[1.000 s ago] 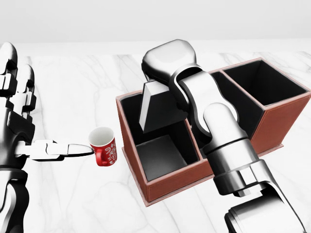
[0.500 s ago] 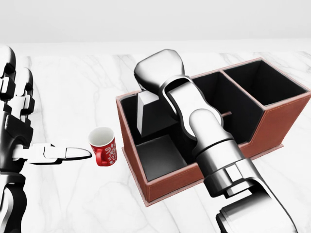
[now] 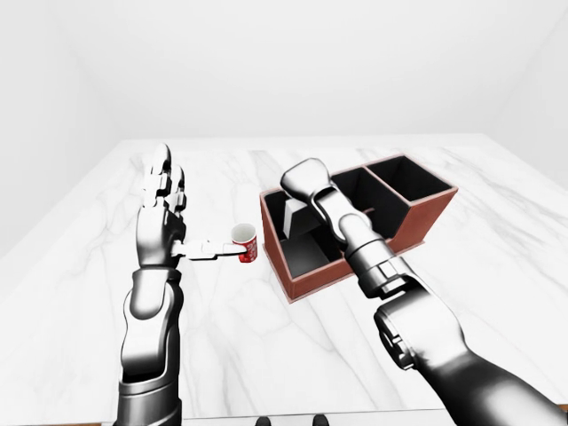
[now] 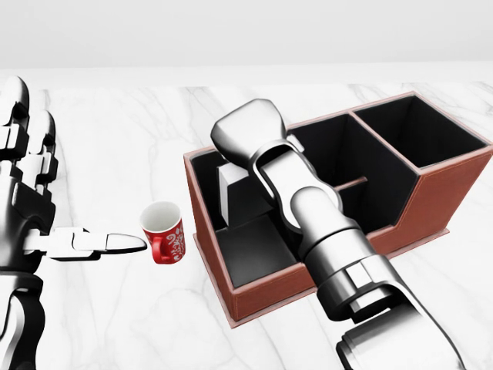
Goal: Pick up the book and place it in the left compartment of the caddy.
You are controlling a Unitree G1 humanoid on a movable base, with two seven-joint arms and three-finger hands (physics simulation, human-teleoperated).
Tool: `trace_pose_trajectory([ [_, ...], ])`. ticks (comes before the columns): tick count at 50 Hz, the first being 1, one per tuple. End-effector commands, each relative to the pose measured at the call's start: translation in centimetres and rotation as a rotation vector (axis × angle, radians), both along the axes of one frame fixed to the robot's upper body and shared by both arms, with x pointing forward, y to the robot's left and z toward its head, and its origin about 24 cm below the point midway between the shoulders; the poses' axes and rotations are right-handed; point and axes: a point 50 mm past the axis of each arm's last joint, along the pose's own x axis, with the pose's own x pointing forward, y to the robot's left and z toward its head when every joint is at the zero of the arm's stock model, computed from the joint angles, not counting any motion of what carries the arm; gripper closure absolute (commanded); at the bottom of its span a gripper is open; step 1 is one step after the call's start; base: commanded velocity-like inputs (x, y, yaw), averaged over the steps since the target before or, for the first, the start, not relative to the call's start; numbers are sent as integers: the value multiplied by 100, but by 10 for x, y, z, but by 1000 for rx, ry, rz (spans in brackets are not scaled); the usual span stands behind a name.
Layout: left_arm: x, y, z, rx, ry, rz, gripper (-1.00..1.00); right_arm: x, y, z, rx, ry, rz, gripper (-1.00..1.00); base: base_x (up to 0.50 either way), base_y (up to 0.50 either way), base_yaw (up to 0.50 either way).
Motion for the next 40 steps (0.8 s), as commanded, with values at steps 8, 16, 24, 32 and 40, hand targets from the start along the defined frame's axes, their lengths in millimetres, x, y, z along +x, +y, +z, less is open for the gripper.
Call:
trace_pose_trajectory([
  [8,-2,1,-4,-2,14,0,-100,-5,5,-16,0,-22,32,100,0,0,0],
  [16,-2,1,-5,-3,17,-1,-100,-6,5,-24,-6,-14,38,100,0,0,0],
  [24,-1,1,-4,-3,17,0,-100,-5,8,-30,-20,-4,48,100,0,0,0],
  [32,0,1,-4,-5,18,0,-100,-5,10,-37,-32,9,58,100,0,0,0],
  [40,0,1,-7,-7,27,0,-100,-7,11,-46,-49,21,68,100,0,0,0],
])
